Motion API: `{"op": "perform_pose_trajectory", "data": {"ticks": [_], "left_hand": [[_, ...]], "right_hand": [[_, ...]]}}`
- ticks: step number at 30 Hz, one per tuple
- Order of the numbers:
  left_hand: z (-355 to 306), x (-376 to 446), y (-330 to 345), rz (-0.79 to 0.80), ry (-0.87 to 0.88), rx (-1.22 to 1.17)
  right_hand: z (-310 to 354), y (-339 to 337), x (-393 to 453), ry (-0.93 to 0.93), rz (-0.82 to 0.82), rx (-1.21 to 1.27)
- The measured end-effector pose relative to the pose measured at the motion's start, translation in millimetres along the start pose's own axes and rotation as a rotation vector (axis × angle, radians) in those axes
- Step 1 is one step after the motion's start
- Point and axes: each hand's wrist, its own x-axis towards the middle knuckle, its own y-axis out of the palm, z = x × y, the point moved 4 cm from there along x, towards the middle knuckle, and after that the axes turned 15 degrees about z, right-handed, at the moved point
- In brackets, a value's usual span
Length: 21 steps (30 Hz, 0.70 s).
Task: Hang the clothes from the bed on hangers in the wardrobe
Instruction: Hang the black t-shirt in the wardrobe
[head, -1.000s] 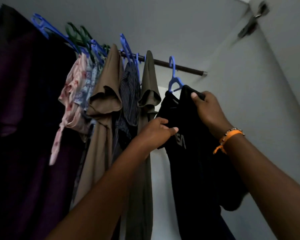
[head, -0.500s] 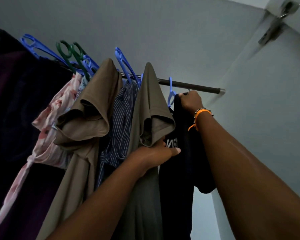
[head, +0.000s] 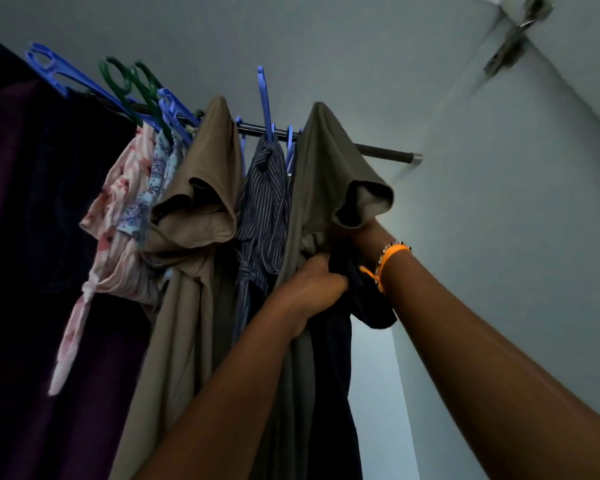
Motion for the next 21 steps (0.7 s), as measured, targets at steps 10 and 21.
{"op": "perform_pose_trajectory", "data": {"ticks": [10,21], "left_hand": [[7,-122,35,0.045,-0.132,-0.328],[-27,-297,44,-0.111,-0.327,-0.744]], "right_hand": [[-2,48,-134,0.250,0.109,0.192],[108,88,-314,0.386,0.288,0.255]]}}
